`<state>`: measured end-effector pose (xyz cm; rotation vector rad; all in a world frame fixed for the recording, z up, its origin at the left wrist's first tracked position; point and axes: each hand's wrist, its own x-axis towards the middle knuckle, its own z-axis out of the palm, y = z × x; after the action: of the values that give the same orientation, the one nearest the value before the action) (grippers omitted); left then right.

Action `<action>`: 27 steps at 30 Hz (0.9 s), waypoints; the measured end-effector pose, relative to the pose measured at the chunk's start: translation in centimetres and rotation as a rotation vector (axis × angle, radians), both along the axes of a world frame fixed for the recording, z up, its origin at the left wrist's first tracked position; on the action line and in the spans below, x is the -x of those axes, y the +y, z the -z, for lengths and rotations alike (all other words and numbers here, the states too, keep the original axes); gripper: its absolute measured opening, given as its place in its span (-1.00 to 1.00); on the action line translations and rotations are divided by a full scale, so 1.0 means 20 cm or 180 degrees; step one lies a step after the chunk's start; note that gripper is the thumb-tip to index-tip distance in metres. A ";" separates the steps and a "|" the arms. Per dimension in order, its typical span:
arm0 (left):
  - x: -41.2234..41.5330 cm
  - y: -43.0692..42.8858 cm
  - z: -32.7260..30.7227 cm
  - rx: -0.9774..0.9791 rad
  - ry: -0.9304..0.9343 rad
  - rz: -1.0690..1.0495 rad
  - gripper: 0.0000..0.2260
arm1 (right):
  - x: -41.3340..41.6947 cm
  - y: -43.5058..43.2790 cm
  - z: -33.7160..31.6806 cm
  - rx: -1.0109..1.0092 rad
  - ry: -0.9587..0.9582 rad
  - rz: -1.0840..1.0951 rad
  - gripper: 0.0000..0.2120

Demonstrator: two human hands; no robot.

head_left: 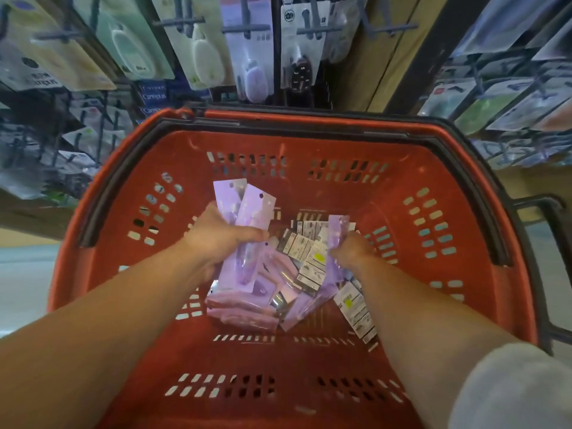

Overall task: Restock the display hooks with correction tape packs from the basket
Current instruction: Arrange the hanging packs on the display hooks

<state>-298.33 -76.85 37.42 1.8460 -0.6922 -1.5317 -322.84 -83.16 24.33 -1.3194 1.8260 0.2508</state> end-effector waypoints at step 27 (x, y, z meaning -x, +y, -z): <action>0.17 0.09 -0.32 0.0864 0.1120 -0.0498 -0.82 | -0.21 0.21 -1.04 0.0721 -0.3065 0.0885 -0.84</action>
<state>-301.64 -74.97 43.72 1.3542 -0.5442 -1.5235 -318.71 -78.92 45.10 -1.0273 1.1792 -0.6579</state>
